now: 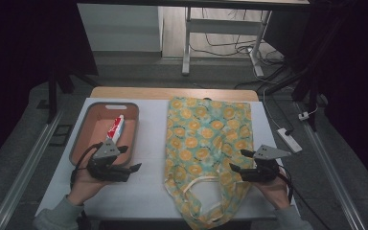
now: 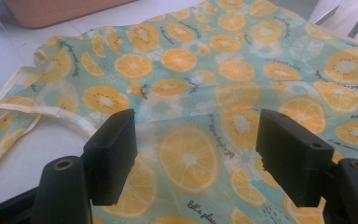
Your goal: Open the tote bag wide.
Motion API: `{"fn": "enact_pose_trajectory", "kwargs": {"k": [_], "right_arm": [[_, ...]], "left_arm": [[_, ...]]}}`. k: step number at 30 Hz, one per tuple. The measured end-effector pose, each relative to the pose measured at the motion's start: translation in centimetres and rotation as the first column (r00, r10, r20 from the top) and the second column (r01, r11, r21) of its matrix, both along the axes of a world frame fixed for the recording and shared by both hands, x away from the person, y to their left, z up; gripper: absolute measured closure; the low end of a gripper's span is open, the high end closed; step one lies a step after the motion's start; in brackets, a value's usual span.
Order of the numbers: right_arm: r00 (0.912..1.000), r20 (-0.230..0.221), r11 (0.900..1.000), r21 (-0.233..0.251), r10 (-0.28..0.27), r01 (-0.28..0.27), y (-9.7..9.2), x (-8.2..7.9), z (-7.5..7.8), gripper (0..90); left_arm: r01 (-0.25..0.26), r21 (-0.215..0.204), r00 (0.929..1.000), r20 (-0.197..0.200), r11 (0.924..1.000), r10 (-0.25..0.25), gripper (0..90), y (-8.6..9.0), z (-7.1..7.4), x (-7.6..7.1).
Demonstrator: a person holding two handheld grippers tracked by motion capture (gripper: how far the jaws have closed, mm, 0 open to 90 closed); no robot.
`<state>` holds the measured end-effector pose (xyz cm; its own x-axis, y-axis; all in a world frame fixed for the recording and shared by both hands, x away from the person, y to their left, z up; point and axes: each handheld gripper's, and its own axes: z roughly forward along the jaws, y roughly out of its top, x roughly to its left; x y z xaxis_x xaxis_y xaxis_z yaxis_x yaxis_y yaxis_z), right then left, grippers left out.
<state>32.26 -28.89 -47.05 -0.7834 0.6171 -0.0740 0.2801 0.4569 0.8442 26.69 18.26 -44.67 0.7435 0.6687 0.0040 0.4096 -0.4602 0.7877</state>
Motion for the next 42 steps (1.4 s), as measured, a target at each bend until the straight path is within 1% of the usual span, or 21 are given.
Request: {"fn": "enact_pose_trajectory", "kwargs": {"k": [2, 4, 8, 11, 12, 15, 18, 21, 22, 25, 27, 29, 31, 34, 35, 36, 37, 38, 39, 40, 42], "right_arm": [[1.0, -0.002, 1.0, -0.003, 0.004, -0.004, 0.2, 0.0, 0.0, 29.4], [1.0, -0.002, 0.9999, -0.007, 0.009, -0.009, 0.3, 0.0, 0.0, 29.4], [0.9998, -0.008, 0.9998, -0.011, 0.018, -0.019, 0.5, 0.1, -0.2, 29.4], [0.9996, -0.013, 0.9996, -0.013, 0.024, -0.024, 0.6, 0.0, -0.3, 29.4], [0.9995, -0.016, 0.9995, -0.015, 0.026, -0.026, 0.6, 0.0, -0.3, 29.4], [0.9994, -0.019, 0.9996, -0.012, 0.027, -0.027, 0.6, 0.0, -0.4, 29.5], [0.9993, -0.02, 0.9995, -0.012, 0.03, -0.03, 0.6, 0.0, -0.5, 29.5], [0.9992, -0.022, 0.9993, -0.013, 0.034, -0.034, 0.6, 0.0, -0.6, 29.5], [0.9991, -0.023, 0.9993, -0.013, 0.035, -0.035, 0.6, 0.1, -0.6, 29.5], [0.9991, -0.025, 0.9993, -0.011, 0.036, -0.036, 0.6, 0.1, -0.7, 29.5], [0.999, -0.026, 0.9993, -0.011, 0.035, -0.036, 0.6, 0.1, -0.7, 29.5], [0.999, -0.026, 0.9992, -0.015, 0.036, -0.036, 0.7, 0.1, -0.7, 29.5], [0.9989, -0.028, 0.9992, -0.017, 0.037, -0.037, 0.7, 0.1, -0.8, 29.5], [0.9989, -0.029, 0.999, -0.021, 0.038, -0.038, 0.7, 0.1, -0.8, 29.5], [0.9989, -0.028, 0.9991, -0.021, 0.037, -0.037, 0.7, 0.1, -0.8, 29.5], [0.999, -0.03, 0.9992, -0.021, 0.034, -0.035, 0.7, 0.1, -0.9, 29.5], [0.999, -0.03, 0.9992, -0.021, 0.034, -0.035, 0.7, 0.1, -0.9, 29.5], [0.999, -0.031, 0.9992, -0.022, 0.033, -0.033, 0.7, 0.1, -0.9, 29.5], [0.999, -0.031, 0.9992, -0.024, 0.032, -0.033, 0.7, 0.1, -0.9, 29.5], [0.999, -0.031, 0.9991, -0.025, 0.032, -0.033, 0.7, 0.1, -0.9, 29.5], [0.999, -0.031, 0.999, -0.028, 0.033, -0.034, 0.7, 0.1, -1.0, 29.5]], "left_arm": [[0.028, 0.008, 0.9996, -0.007, 0.9996, -0.028, 22.8, -1.1, 0.0, 0.2], [0.059, 0.026, 0.9982, -0.018, 0.998, -0.058, 22.9, -2.3, -0.2, 0.5], [0.127, 0.056, 0.9914, -0.039, 0.9903, -0.125, 23.7, -5.1, -0.6, 1.1], [0.183, 0.074, 0.9822, -0.056, 0.9803, -0.18, 24.3, -7.7, -0.9, 1.5], [0.203, 0.085, 0.9783, -0.06, 0.9755, -0.198, 24.4, -8.4, -0.9, 1.6], [0.237, 0.099, 0.9701, -0.078, 0.9664, -0.23, 25.0, -10.3, -1.4, 2.3], [0.277, 0.101, 0.9572, -0.118, 0.9556, -0.265, 25.5, -12.0, -2.1, 3.0], [0.302, 0.124, 0.9466, -0.158, 0.9453, -0.281, 26.4, -13.4, -3.1, 3.6], [0.307, 0.127, 0.9438, -0.169, 0.9433, -0.284, 26.8, -13.8, -3.4, 3.8], [0.314, 0.152, 0.9396, -0.191, 0.9371, -0.284, 28.2, -14.5, -4.3, 4.0], [0.317, 0.15, 0.9365, -0.206, 0.9366, -0.284, 28.9, -14.8, -4.8, 4.2], [0.327, 0.164, 0.9313, -0.223, 0.9308, -0.288, 29.3, -15.2, -5.5, 4.2], [0.341, 0.179, 0.9246, -0.241, 0.9229, -0.295, 29.1, -15.5, -6.0, 4.1], [0.352, 0.19, 0.9178, -0.263, 0.9166, -0.298, 29.5, -15.7, -6.7, 4.2], [0.352, 0.19, 0.9166, -0.268, 0.9164, -0.297, 30.2, -15.7, -6.8, 4.2], [0.354, 0.188, 0.9145, -0.275, 0.9162, -0.296, 33.7, -15.7, -7.0, 4.2], [0.358, 0.187, 0.9115, -0.282, 0.9147, -0.299, 33.7, -15.6, -7.1, 4.3], [0.361, 0.191, 0.9098, -0.288, 0.9128, -0.299, 36.5, -15.6, -7.3, 4.3], [0.36, 0.197, 0.9115, -0.283, 0.9121, -0.299, 39.4, -15.5, -7.3, 4.3], [0.355, 0.199, 0.9136, -0.281, 0.9134, -0.294, 42.2, -15.5, -7.2, 4.3], [0.358, 0.186, 0.909, -0.293, 0.9149, -0.297, 53.5, -15.2, -7.1, 4.4]]}}
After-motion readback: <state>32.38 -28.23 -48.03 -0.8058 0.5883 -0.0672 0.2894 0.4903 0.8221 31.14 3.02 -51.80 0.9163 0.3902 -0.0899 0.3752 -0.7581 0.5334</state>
